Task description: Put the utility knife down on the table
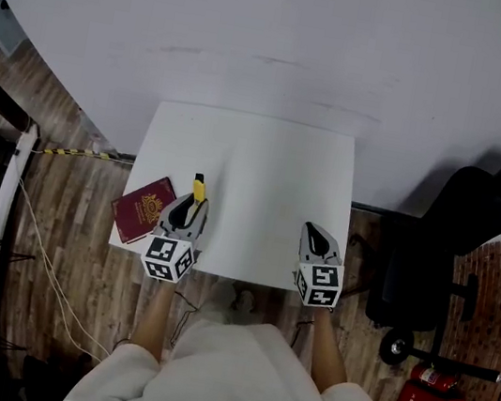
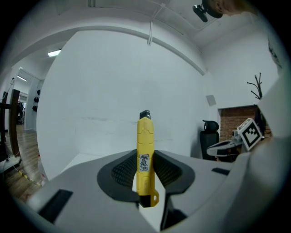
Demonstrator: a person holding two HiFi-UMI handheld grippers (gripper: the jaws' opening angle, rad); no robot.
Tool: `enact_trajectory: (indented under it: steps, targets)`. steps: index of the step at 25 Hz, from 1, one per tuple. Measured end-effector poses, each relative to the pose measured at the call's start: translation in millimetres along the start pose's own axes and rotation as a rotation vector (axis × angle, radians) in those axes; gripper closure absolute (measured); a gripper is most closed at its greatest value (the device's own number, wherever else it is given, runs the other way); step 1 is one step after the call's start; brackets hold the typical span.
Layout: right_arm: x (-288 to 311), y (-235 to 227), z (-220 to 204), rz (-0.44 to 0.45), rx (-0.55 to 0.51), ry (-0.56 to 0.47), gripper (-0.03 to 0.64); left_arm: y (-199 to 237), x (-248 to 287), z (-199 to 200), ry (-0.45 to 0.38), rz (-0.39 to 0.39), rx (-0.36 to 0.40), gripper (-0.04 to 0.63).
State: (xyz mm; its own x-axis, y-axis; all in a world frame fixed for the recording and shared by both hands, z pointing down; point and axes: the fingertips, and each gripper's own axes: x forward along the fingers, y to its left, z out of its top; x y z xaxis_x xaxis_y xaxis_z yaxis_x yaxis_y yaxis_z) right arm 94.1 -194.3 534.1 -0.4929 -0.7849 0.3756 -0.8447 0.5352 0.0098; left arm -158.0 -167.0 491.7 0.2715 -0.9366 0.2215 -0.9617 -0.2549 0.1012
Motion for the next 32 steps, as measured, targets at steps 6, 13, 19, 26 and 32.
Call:
enact_trajectory:
  steps: [6, 13, 19, 26, 32]
  targets:
    - [31, 1, 0, -0.007, 0.014, 0.026, 0.618, 24, 26, -7, 0.027, -0.008, -0.013, 0.486]
    - [70, -1, 3, -0.015, 0.023, 0.056, 0.618, 47, 61, -11, 0.060, -0.034, -0.017, 0.486]
    - [91, -7, 0, -0.026, 0.032, 0.087, 0.618, 59, 85, -20, 0.100, -0.058, -0.014, 0.486]
    - [114, -10, -12, -0.028, 0.052, 0.127, 0.618, 69, 107, -33, 0.144, -0.078, -0.012, 0.486]
    - [131, -9, -25, -0.017, 0.063, 0.159, 0.618, 75, 121, -49, 0.183, -0.093, -0.016, 0.486]
